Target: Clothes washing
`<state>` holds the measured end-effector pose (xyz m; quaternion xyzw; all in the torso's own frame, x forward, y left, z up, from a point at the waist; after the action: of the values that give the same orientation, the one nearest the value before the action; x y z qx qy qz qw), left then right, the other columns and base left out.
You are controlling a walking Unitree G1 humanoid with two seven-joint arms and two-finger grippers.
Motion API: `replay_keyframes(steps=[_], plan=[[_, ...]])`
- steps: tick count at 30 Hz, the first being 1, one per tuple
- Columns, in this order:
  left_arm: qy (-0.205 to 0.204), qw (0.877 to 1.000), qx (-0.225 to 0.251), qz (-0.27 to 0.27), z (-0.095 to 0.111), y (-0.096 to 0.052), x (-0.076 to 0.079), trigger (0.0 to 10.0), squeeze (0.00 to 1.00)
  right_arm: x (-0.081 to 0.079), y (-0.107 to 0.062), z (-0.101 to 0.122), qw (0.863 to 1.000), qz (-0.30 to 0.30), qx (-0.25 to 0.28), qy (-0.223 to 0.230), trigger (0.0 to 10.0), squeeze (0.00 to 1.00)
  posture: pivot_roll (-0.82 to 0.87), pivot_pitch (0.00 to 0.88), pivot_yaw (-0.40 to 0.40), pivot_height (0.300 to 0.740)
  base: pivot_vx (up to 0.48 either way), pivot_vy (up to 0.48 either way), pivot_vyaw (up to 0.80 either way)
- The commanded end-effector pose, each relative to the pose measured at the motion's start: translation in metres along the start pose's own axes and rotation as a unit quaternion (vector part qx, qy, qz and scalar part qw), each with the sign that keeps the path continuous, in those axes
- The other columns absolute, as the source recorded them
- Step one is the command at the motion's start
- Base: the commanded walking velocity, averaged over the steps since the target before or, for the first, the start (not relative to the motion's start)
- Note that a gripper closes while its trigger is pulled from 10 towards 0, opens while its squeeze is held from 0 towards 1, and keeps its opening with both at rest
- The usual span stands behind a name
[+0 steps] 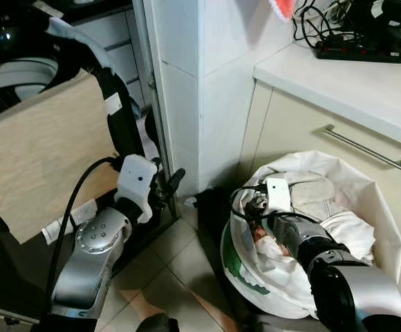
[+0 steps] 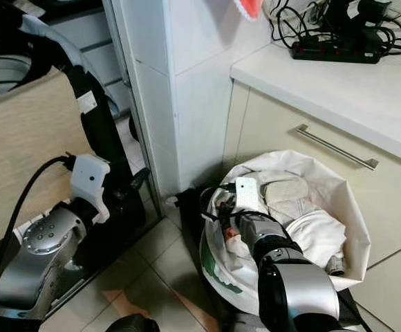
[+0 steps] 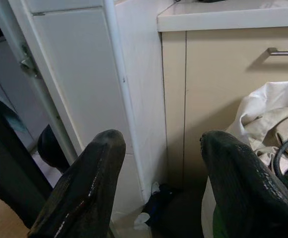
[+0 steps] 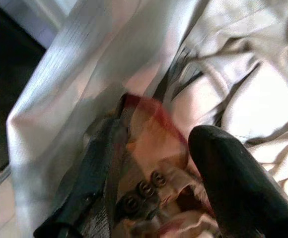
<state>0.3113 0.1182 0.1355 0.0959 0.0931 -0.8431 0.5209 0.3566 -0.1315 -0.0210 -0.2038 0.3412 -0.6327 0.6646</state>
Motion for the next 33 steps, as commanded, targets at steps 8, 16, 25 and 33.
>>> replay_keyframes(steps=[8,16,25,33], plan=[[0.001,1.0,0.015,-0.005,0.012,0.011,0.003,10.0,0.0,0.0,0.001,-0.029,0.999,0.007,-0.034,-0.024,10.0,1.0,0.04,0.05,0.02,0.724,0.0,0.0,0.0],[-0.001,1.0,0.017,-0.013,0.013,0.016,0.006,10.0,0.0,0.005,0.0,-0.029,0.999,0.005,-0.033,-0.017,10.0,1.0,0.02,0.027,0.029,0.724,0.0,0.0,0.0],[-0.004,1.0,0.02,-0.017,0.015,0.016,0.009,10.0,0.0,0.014,-0.001,-0.048,0.998,-0.016,-0.064,-0.013,10.0,0.0,0.04,0.03,0.029,0.724,0.0,0.0,0.0],[0.001,1.0,0.014,-0.013,0.015,0.009,0.007,10.0,0.0,0.016,-0.001,-0.052,0.998,-0.024,-0.062,-0.02,10.0,0.0,0.08,0.046,0.025,0.724,0.0,0.0,0.0]])
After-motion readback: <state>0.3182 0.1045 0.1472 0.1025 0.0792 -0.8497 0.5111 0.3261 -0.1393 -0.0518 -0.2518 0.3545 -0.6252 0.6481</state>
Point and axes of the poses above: a point about 5 cm out from each wrist's last joint towards the gripper, its own y axis pointing out of the wrist towards the gripper, its own z axis along the axis of the wrist's last joint, x = y × z, the point moved 5 cm from there along y, pointing out of the wrist towards the gripper, and after that the axes turned 7 degrees about y, right-handed, at the moved point
